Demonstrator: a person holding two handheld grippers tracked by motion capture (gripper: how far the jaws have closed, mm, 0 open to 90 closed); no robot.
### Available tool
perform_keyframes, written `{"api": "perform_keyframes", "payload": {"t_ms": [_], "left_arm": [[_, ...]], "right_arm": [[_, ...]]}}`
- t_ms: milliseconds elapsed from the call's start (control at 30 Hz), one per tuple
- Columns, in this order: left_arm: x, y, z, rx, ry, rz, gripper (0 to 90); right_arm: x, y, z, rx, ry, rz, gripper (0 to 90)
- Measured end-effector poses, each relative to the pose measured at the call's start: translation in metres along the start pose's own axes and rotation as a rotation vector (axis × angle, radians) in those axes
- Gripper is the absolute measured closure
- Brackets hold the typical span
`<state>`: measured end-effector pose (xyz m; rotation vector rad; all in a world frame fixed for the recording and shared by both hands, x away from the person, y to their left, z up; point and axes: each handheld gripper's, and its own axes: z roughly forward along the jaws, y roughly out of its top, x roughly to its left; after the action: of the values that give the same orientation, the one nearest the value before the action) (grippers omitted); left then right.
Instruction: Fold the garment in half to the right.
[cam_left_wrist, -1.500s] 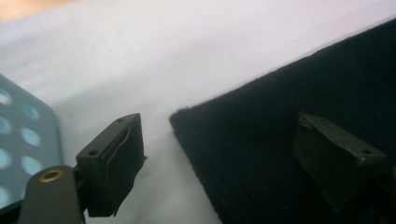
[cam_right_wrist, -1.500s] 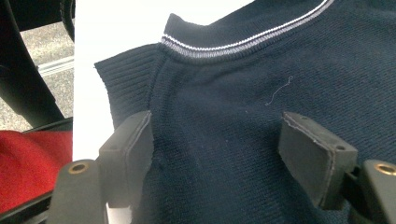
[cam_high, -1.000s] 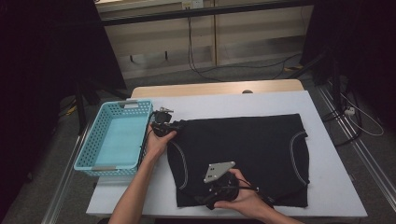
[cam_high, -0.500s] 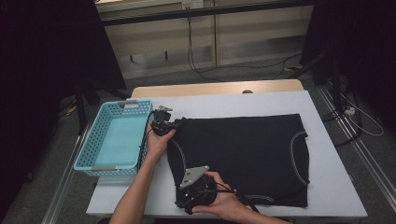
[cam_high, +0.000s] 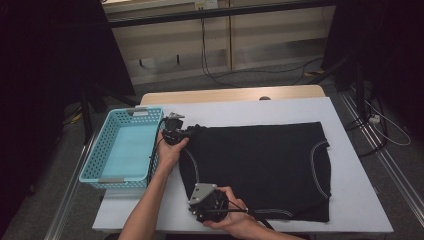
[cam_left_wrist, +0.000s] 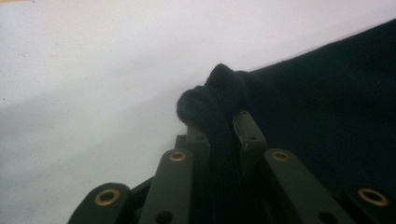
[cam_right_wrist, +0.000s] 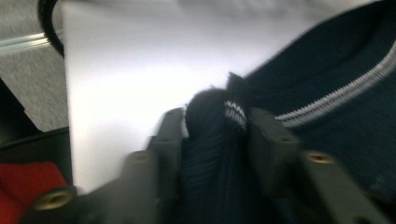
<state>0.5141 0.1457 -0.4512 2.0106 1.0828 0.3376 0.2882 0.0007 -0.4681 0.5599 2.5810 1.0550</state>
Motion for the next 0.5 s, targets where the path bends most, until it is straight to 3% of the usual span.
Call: {"api": "perform_keyframes", "payload": {"t_ms": [200, 500], "left_arm": [[0.002, 0.003, -0.004, -0.018, -0.014, -0.008, 79.9], [0.002, 0.007, -0.004, -0.034, -0.022, -0.026, 80.0]], "right_arm": [[-0.011, -0.002, -0.003, -0.012, 0.024, 0.056, 72.7], [-0.018, -0.004, -0.006, -0.056, 0.057, 0.103, 74.7]]}}
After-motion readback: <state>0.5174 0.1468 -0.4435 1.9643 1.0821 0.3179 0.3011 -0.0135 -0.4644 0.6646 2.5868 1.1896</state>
